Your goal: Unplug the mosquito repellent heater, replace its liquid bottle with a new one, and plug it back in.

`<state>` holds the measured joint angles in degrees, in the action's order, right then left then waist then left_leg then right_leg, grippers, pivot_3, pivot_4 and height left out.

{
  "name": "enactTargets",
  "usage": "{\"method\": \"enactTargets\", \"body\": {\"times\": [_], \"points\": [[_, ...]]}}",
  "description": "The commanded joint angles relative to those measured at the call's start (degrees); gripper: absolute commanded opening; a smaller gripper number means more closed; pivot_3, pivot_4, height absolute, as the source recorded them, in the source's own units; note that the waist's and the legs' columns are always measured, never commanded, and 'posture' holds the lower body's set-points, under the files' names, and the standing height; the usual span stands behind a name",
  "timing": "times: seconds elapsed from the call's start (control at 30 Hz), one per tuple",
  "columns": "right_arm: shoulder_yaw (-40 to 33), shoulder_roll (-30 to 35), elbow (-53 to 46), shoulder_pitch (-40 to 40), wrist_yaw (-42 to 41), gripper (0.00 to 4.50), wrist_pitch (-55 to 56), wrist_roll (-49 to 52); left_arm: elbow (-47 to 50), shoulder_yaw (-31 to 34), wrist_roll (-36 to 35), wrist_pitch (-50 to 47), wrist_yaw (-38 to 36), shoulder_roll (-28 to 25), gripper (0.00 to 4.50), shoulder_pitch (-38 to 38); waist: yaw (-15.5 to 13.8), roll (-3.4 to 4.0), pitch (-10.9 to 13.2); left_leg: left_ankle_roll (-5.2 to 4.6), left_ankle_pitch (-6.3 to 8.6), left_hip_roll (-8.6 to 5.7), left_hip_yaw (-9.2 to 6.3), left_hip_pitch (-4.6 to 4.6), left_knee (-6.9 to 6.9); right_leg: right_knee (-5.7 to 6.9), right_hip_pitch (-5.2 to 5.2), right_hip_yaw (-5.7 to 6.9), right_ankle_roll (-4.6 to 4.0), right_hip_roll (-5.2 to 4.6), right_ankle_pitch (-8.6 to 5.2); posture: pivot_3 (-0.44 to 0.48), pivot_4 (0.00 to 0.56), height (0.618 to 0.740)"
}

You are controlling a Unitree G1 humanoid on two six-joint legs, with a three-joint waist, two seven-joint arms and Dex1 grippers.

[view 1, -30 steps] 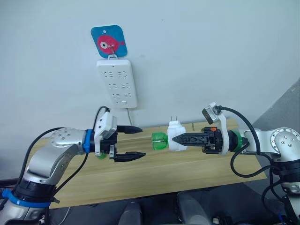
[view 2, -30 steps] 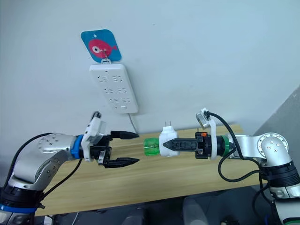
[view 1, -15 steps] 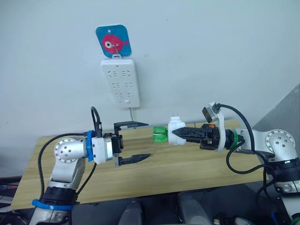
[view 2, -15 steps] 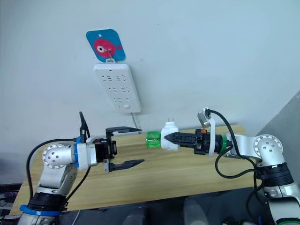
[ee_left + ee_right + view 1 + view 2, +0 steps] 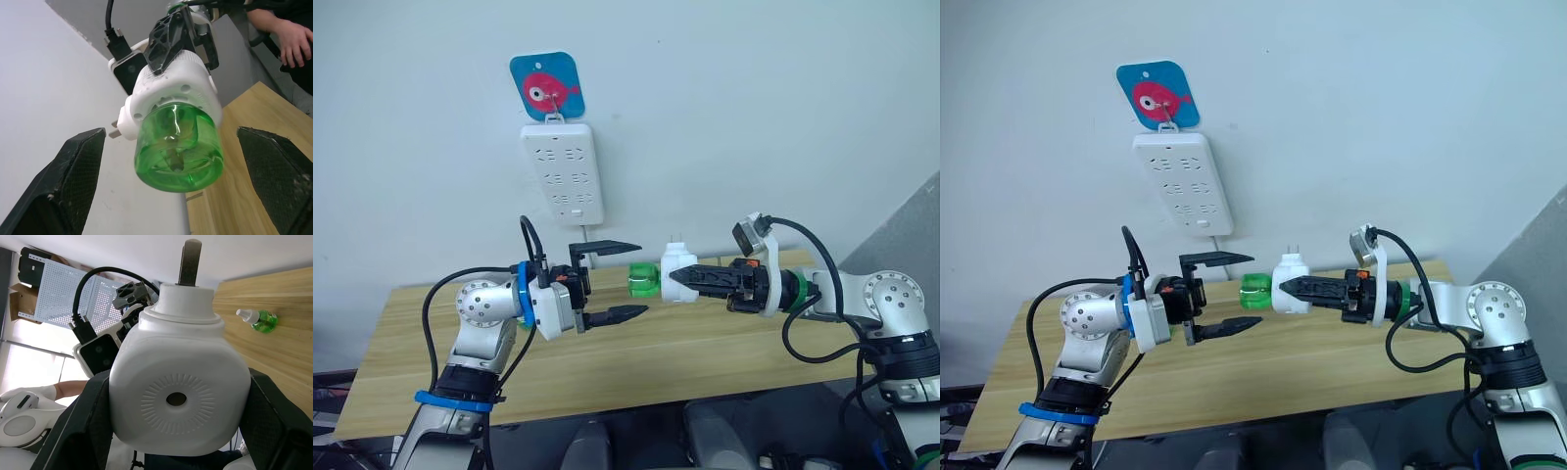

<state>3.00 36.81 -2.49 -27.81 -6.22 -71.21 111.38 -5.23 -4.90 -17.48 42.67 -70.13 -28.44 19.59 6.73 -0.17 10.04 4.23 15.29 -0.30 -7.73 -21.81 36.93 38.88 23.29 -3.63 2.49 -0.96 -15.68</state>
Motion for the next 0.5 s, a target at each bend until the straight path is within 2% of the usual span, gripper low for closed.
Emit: {"method": "enactTargets", "body": {"times": [0.03,0.23,0.37,0.43,0.5], "points": [[-2.0,-0.1,-2.4,-0.3,-1.0,3.04,-0.2,1.6,0.1,-0.5,0.2,2.0,1.6,0.0,4.1,1.1,0.0,0.0,0.0,0.0,0.0,0.0,-0.01,0.0,0.0,0.0,0.0,0.0,0.0,0.0,0.0,-0.166,0.144,0.74],[-1.9,0.1,-2.5,-0.1,-1.4,3.04,-0.4,1.6,-0.5,-1.5,1.1,2.6,3.2,-0.2,2.32,1.4,0.1,0.0,0.0,0.0,0.0,0.0,-0.01,0.0,0.0,0.0,0.0,0.0,0.0,0.0,0.0,-0.166,0.143,0.74],[-1.8,0.1,-2.6,-0.4,-1.3,3.04,-0.4,1.6,0.3,-1.8,0.6,1.7,3.7,-0.8,2.22,1.5,0.2,0.0,0.0,0.0,0.0,0.0,-0.01,0.0,0.0,0.0,0.0,0.0,0.0,0.0,0.0,-0.166,0.143,0.74],[-1.8,0.4,-2.8,-0.7,-1.4,3.04,-0.4,1.6,2.1,-1.8,-1.1,-2.5,3.7,-2.0,2.22,1.1,0.2,0.0,0.0,0.0,0.0,0.0,-0.01,0.0,0.0,0.0,0.0,0.0,0.0,0.0,0.0,-0.166,0.143,0.74],[-1.8,0.7,-3.4,-1.0,-1.5,3.04,-0.4,1.6,7.2,-3.2,-5.2,-12.3,1.6,-5.2,2.22,-0.5,0.6,0.0,0.0,0.0,0.0,0.0,-0.02,0.0,0.0,0.0,0.0,0.0,0.0,0.0,0.0,-0.169,0.138,0.74]]}}
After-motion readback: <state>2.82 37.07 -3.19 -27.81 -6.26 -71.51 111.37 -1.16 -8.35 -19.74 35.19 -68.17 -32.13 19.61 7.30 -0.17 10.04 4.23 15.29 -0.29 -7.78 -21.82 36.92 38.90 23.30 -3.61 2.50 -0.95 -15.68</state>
